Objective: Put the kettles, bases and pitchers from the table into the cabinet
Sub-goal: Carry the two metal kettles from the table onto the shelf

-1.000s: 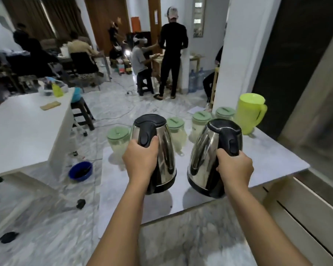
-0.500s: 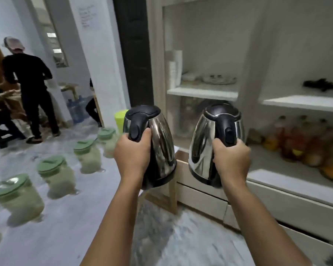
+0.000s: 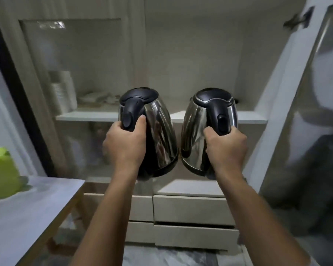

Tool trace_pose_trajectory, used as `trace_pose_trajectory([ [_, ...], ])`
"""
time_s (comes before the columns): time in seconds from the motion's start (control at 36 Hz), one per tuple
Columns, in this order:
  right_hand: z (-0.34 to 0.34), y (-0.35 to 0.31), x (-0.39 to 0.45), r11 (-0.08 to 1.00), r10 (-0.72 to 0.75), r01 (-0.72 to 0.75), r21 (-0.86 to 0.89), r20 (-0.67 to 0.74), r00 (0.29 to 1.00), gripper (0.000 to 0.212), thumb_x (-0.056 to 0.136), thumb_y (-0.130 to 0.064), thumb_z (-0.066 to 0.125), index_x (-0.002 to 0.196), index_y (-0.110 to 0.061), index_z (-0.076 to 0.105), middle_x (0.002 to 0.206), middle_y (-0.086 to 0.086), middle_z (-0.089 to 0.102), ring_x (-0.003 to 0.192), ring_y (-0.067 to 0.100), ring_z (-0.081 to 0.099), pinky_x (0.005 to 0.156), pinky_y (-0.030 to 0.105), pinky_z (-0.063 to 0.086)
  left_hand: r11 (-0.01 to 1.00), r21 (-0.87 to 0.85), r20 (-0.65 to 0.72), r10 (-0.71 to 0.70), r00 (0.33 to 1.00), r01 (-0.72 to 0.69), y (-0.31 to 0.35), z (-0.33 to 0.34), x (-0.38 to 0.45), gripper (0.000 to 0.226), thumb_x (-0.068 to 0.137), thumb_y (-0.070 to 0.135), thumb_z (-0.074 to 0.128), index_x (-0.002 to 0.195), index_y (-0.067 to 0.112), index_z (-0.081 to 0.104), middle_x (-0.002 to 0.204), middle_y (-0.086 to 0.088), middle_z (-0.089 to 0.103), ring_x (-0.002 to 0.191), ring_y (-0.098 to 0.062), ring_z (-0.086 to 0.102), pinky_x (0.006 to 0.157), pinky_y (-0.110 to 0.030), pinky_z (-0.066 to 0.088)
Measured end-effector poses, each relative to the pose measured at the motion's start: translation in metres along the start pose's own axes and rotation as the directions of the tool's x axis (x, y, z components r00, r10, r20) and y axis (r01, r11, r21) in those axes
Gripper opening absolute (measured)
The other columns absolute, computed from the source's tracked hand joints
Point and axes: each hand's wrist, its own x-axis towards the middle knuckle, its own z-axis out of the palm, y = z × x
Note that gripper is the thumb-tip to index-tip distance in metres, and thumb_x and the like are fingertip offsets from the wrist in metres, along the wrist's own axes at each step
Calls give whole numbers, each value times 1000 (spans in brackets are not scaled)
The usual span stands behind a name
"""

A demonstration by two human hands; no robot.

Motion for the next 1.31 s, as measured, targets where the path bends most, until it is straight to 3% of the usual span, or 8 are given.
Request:
trace_pose_trajectory([
  [0.17,-24,15,56,999,-27,25,-28,-73,997,11,73,-27,63,66,-21,58,63,-4,61,71,25,65,69,41,56,995,-60,42,84,996,-81,23,66,3,29,81,45,62,74,17,58,68,9,56,69,-15,54,62,-27,38],
  [0.28,-28,19,90,999,-40,40,-1,-112,993,16,76,-24,63,63,-24,54,62,-6,58,71,24,64,66,39,56,991,-83,48,114,992,-110,34,107,21,29,80,48,60,67,24,52,67,9,55,67,-13,53,60,-27,38],
  [0.44,-12,27,142,997,-68,74,26,-175,982,17,76,-23,63,63,-26,53,63,-6,58,71,23,65,65,38,58,977,-134,25,173,985,-169,47,163,56,39,82,51,59,82,12,59,67,8,53,66,-15,54,62,-30,43],
  [0.53,4,32,169,996,-83,89,23,-201,976,16,76,-25,63,64,-26,53,64,-4,59,72,25,66,66,41,58,966,-159,19,210,978,-204,49,191,76,35,84,48,59,84,14,57,67,12,52,61,-6,51,54,-19,38],
  [0.64,30,40,212,994,-96,105,23,-263,960,15,72,-26,63,61,-22,53,61,-2,59,69,29,65,64,43,57,947,-236,8,224,974,-216,50,234,114,31,84,45,61,83,15,53,64,16,47,64,-11,50,63,-21,36],
  [0.86,72,56,286,992,-86,111,54,-340,937,21,70,-22,61,53,-25,49,55,-4,55,68,30,65,63,41,57,921,-303,53,272,961,-244,48,315,180,32,85,45,60,84,14,51,64,15,45,61,-11,47,58,-17,29],
  [1.19,114,108,403,1000,-20,19,-6,-384,923,15,59,-34,59,53,-23,50,59,2,60,70,33,66,68,49,56,953,-269,140,185,973,-143,31,435,240,31,86,44,57,89,14,50,83,2,52,77,-18,45,60,-18,25],
  [1.31,126,125,446,1000,-19,21,1,-368,930,18,61,-29,58,50,-20,48,55,3,56,66,36,65,64,47,56,964,-239,140,153,978,-117,25,476,255,42,85,47,57,99,7,57,96,-7,63,92,-27,57,71,-27,36],
])
